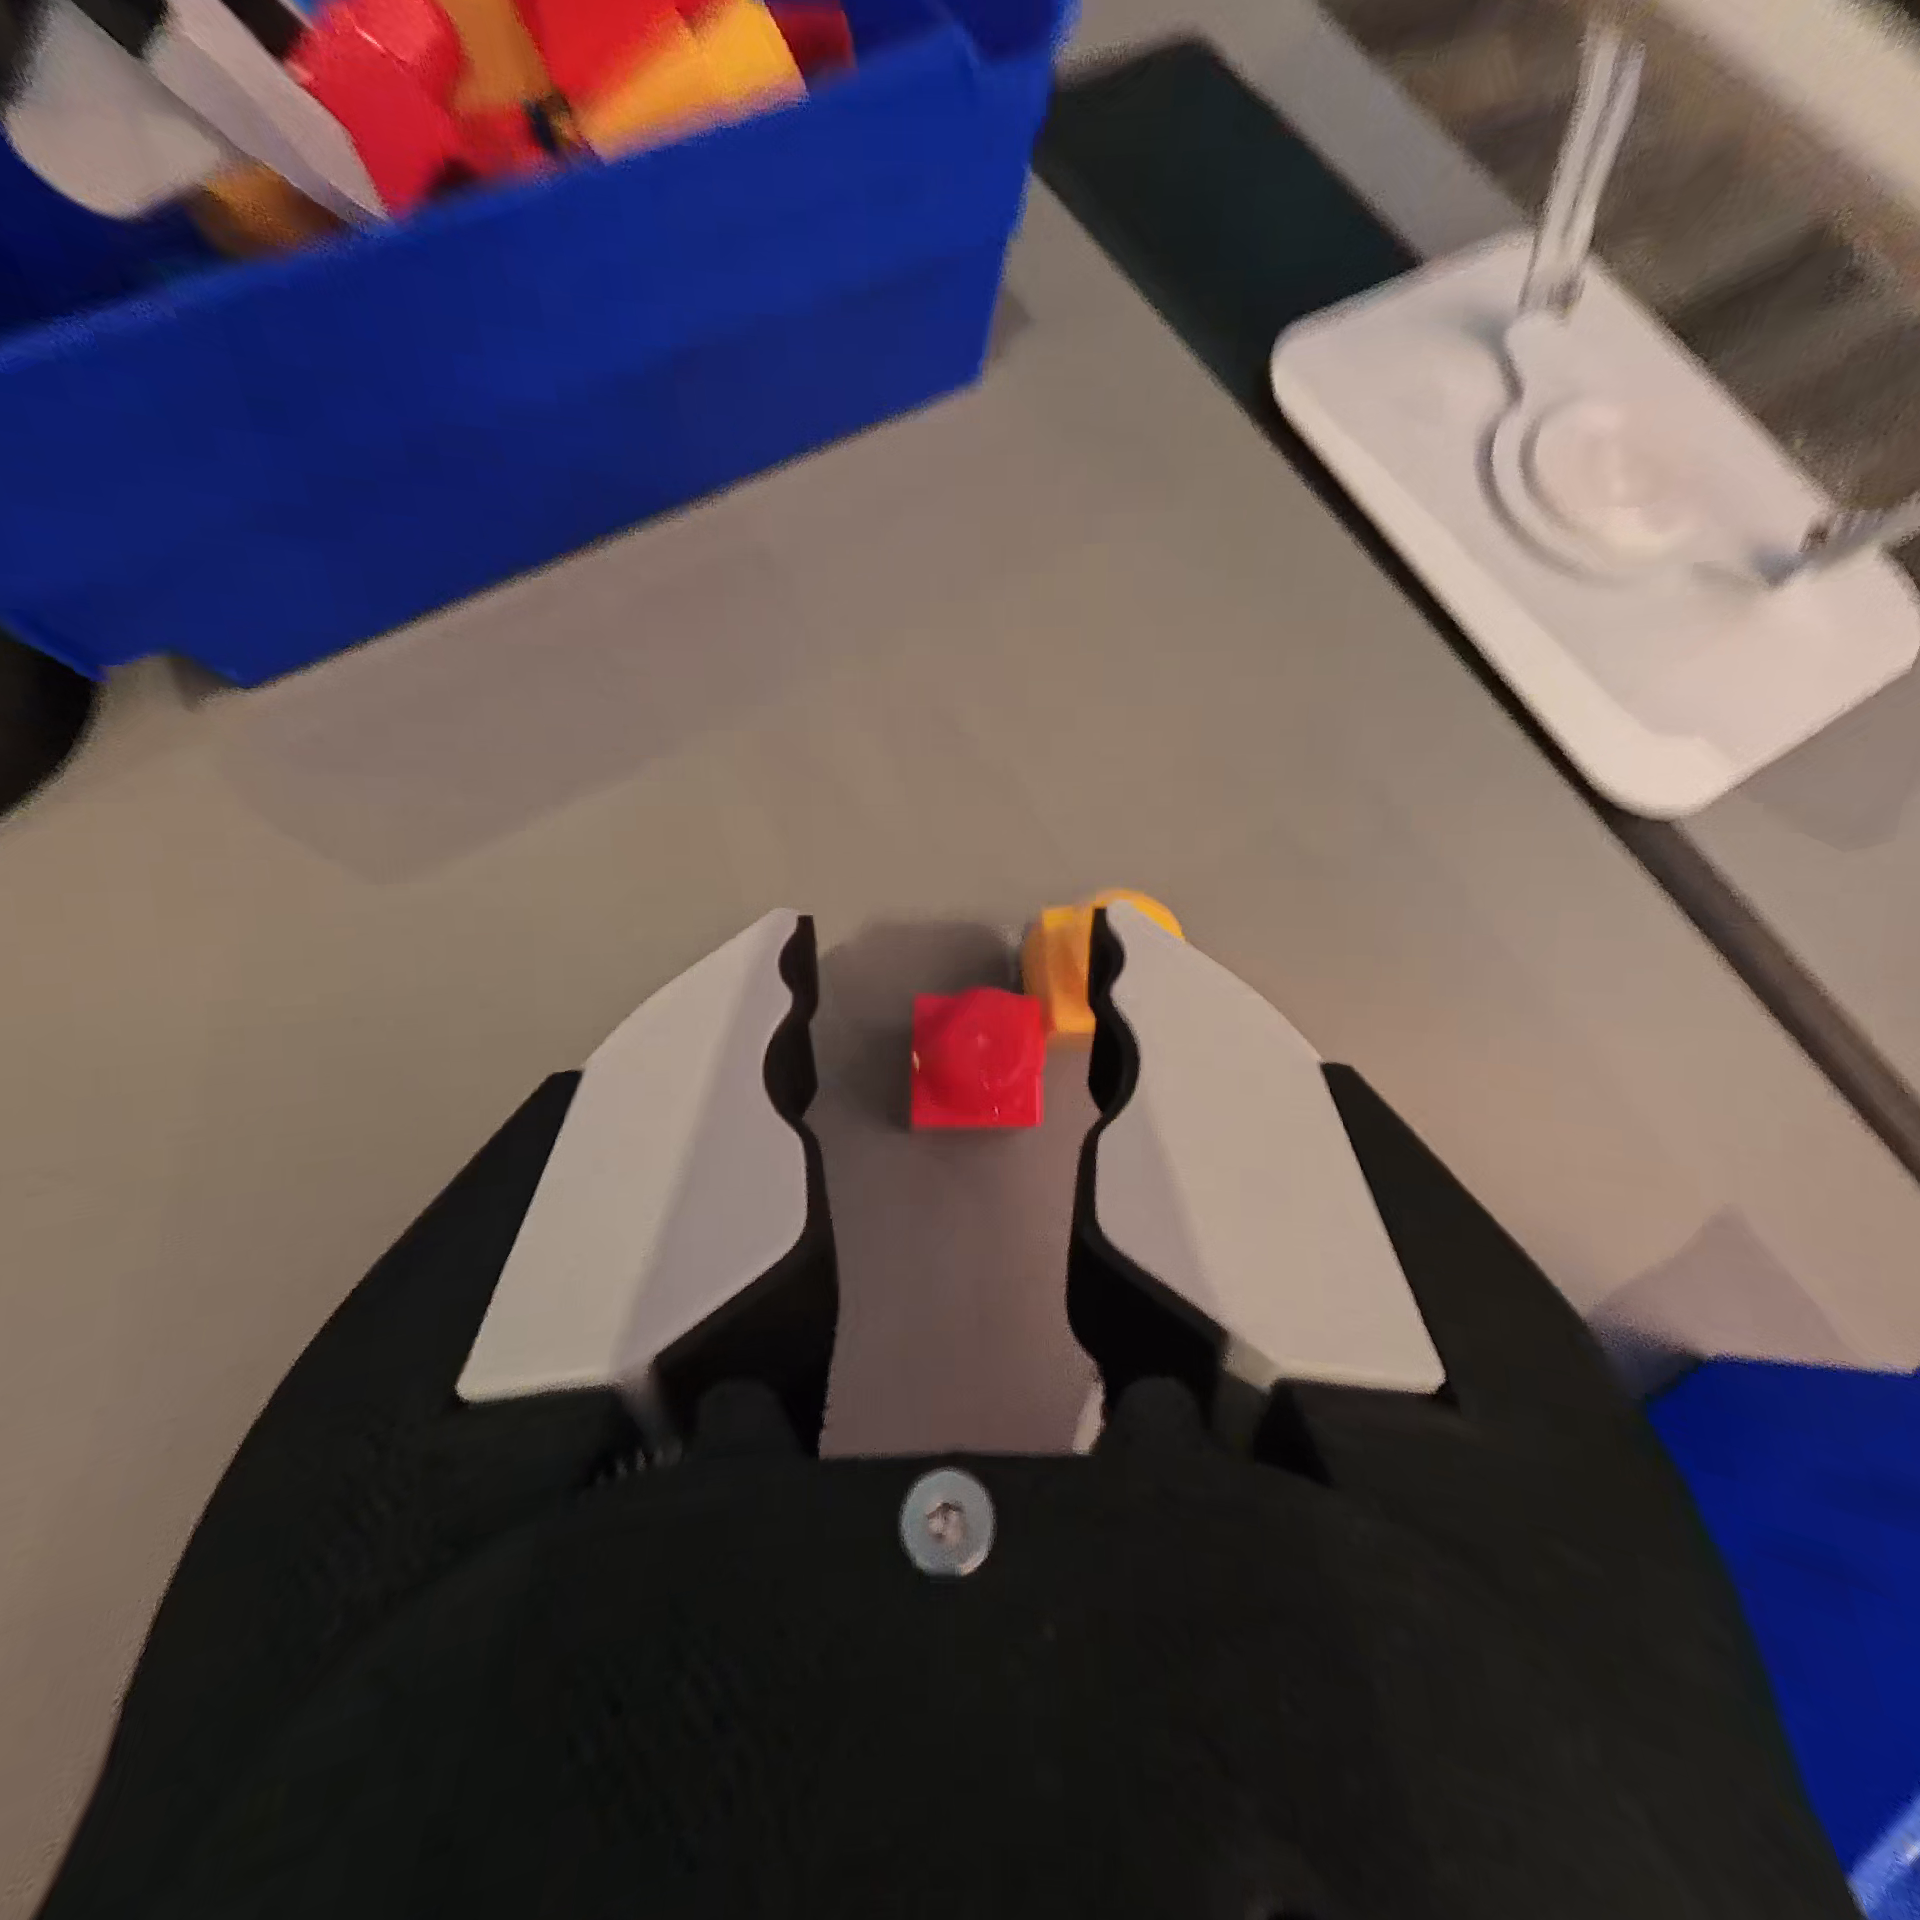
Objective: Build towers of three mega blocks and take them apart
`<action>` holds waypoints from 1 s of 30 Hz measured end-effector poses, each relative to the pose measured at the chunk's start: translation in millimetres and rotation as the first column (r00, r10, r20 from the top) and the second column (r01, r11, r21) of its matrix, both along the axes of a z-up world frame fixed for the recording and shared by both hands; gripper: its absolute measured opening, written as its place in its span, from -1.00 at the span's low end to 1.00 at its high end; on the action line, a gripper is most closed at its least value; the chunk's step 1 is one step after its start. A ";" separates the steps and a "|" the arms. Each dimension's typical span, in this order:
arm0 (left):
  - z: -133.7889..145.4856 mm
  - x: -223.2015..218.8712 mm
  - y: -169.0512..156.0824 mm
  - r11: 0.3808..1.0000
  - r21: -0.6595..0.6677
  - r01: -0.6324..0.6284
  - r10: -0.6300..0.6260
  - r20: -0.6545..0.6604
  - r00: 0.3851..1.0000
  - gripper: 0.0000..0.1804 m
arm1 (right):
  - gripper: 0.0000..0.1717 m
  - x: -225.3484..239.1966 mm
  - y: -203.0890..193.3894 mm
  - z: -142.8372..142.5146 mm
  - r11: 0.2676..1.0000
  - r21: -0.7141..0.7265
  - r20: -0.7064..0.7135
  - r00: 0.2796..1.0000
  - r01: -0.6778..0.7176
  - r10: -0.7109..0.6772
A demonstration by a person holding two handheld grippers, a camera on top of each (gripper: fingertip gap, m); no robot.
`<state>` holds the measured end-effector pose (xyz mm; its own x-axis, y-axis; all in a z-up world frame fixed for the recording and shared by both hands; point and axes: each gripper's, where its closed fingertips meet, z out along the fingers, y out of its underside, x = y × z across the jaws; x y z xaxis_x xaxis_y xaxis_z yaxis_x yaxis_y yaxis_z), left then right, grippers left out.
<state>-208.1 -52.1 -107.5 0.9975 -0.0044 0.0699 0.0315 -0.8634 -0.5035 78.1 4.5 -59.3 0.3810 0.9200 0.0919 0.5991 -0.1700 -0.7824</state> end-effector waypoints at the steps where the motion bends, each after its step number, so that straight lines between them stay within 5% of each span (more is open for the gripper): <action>1: 9.6 3.4 -0.5 0.999 0.040 0.012 -0.013 0.015 1.000 -0.49 | -0.39 -5.9 -6.8 13.3 0.998 0.037 -0.049 0.997 -0.049 0.051; 4: 53.7 49.4 -8.4 0.974 0.189 0.129 -0.162 0.177 0.971 -0.49 | -0.29 -26.9 -46.2 60.2 0.950 0.180 -0.240 0.925 -0.255 0.294; 8: 121.8 158.5 -41.0 0.831 0.418 0.368 -0.529 0.385 0.757 -0.50 | -0.06 -32.1 -105.5 102.4 0.789 0.451 -0.325 0.746 -0.418 0.581; 12: 149.6 233.0 -70.6 0.706 0.506 0.496 -0.705 0.432 0.562 -0.50 | 0.00 -31.4 -121.5 119.1 0.718 0.599 -0.308 0.725 -0.356 0.616; 16: 157.8 272.5 -83.5 0.626 0.551 0.553 -0.780 0.436 0.448 -0.50 | -0.03 -31.6 -129.3 119.6 0.684 0.637 -0.269 0.728 -0.356 0.630; 18: 157.7 280.9 -86.4 0.606 0.554 0.570 -0.795 0.446 0.412 -0.51 | -0.24 -27.6 -129.2 125.0 0.657 0.682 -0.261 0.732 -0.322 0.629; 24: 184.7 282.5 -77.5 0.647 0.612 0.454 -0.747 0.628 0.219 -0.45 | -0.24 -19.4 -130.6 137.3 0.566 0.773 -0.175 0.762 -0.286 0.624; 30: 171.2 299.6 -73.1 0.602 0.576 0.553 -0.765 0.614 0.193 -0.54 | -0.24 -17.0 -115.6 134.8 0.516 0.820 -0.102 0.825 -0.247 0.557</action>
<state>91.5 -125.2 63.7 0.1338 -0.7498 0.6480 -0.0631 -0.6590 -0.7495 61.1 -111.1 75.4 0.1335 0.6274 0.7672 0.1378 0.7549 -0.6413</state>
